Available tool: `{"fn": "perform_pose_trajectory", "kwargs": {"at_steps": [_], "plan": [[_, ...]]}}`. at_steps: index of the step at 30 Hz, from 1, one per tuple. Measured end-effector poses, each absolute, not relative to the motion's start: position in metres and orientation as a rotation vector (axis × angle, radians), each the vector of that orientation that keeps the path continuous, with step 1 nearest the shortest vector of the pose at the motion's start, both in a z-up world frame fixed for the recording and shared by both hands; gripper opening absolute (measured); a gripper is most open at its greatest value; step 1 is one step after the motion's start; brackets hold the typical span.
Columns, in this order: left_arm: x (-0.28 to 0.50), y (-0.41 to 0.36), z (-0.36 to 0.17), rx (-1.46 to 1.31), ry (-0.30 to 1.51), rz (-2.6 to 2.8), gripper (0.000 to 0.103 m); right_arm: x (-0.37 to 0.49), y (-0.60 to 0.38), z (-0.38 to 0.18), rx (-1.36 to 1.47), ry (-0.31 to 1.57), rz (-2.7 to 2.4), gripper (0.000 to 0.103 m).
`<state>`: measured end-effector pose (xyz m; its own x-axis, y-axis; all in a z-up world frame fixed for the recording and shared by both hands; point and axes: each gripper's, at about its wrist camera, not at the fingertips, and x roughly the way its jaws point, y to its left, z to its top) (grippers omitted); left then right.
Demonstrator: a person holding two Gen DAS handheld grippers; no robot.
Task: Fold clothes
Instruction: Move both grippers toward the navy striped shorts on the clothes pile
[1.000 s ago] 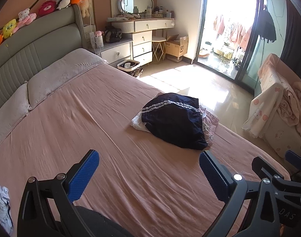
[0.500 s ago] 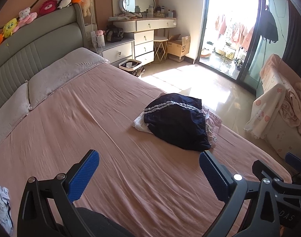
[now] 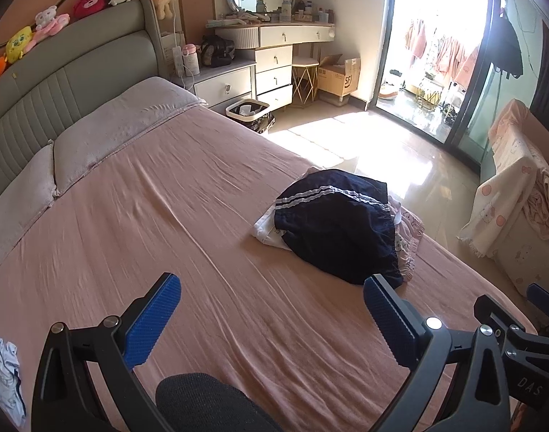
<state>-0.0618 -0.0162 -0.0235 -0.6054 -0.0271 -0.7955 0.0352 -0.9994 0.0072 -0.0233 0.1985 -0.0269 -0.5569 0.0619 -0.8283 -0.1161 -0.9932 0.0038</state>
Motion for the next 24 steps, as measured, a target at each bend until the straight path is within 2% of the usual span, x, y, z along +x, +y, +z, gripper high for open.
{"fn": "perform_pose_trajectory", "kwargs": {"at_steps": [11,24], "plan": [[-0.122,0.000,-0.056,1.499,-0.019,-2.781,0.103,-0.075,0.211,-0.061,-1.492,0.121,2.629,0.103],[-0.174,-0.003,-0.105,1.638,0.036,-2.738,0.103,-0.122,0.213,-0.101,-1.563,0.102,2.532,0.103]]}}
